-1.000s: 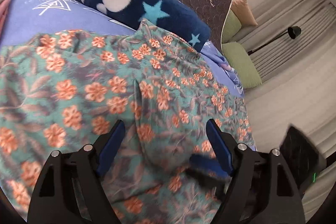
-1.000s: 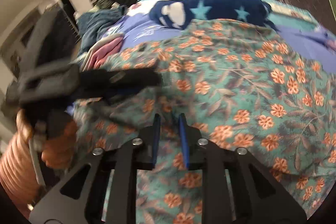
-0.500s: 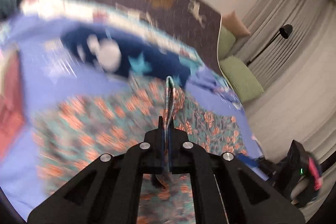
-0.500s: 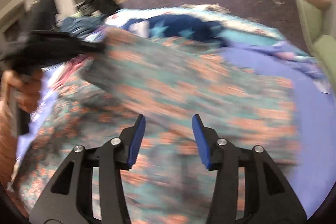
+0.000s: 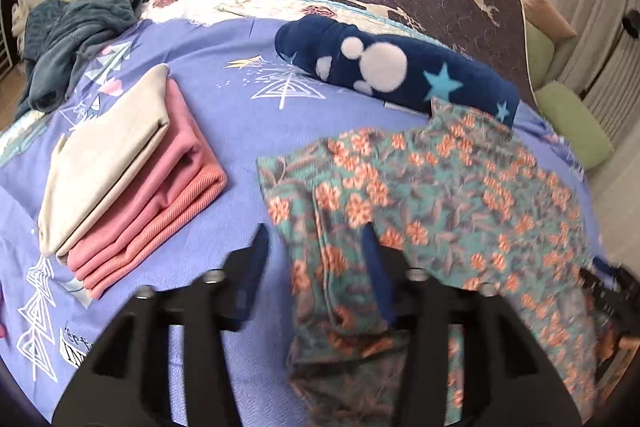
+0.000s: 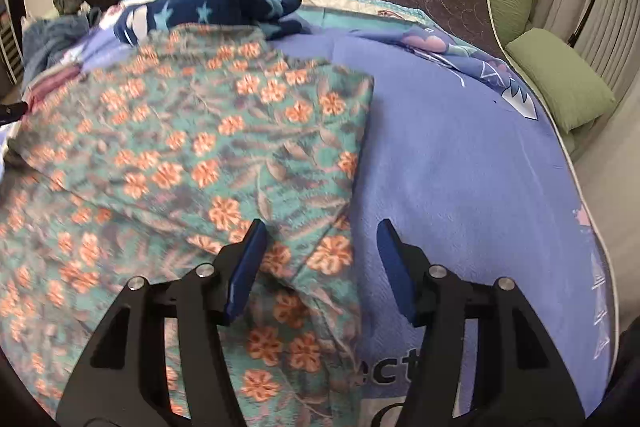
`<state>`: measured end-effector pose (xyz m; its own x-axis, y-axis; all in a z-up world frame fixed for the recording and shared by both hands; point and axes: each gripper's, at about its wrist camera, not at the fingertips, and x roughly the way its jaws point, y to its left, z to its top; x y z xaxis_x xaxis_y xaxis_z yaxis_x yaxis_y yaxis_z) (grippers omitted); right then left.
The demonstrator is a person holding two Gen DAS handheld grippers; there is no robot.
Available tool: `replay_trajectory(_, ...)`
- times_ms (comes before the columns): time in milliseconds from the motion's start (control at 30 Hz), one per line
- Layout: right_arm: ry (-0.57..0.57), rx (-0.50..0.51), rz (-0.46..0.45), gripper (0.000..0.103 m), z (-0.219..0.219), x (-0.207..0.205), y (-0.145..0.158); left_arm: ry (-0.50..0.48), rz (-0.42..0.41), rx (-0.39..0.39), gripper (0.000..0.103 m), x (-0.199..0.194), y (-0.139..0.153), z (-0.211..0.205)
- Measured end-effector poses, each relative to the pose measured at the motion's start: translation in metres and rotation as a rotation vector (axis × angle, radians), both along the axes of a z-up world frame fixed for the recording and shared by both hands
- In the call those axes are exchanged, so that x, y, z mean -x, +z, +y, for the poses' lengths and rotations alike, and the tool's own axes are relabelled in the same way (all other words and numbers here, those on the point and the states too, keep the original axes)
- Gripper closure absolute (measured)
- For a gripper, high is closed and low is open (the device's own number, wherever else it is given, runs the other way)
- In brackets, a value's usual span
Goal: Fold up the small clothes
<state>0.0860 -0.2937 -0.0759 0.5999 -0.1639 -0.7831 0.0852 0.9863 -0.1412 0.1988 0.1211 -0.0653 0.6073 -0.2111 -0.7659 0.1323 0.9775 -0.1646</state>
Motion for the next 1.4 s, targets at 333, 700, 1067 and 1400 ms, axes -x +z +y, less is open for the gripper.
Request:
replay_trajectory(333, -0.131, -0.307, -0.071, 0.049, -0.073, 0.036, 0.013, -0.051, -0.005, -0.081, 0.035, 0.031, -0.018, -0.014)
replay_trajectory(700, -0.185, -0.222, -0.028, 0.027, -0.085, 0.044, -0.011, -0.037, -0.022, -0.134, 0.026, 0.04, -0.027, -0.027)
replay_trajectory(1067, -0.021, -0.542, -0.119, 0.028, -0.108, 0.023, 0.031, -0.077, -0.06, -0.067, 0.025, 0.044, -0.003, -0.024)
replay_trajectory(1400, -0.032, -0.698, 0.008, 0.087, -0.111, -0.114, -0.009, 0.02, 0.05, 0.041, 0.056, -0.044, -0.031, -0.003)
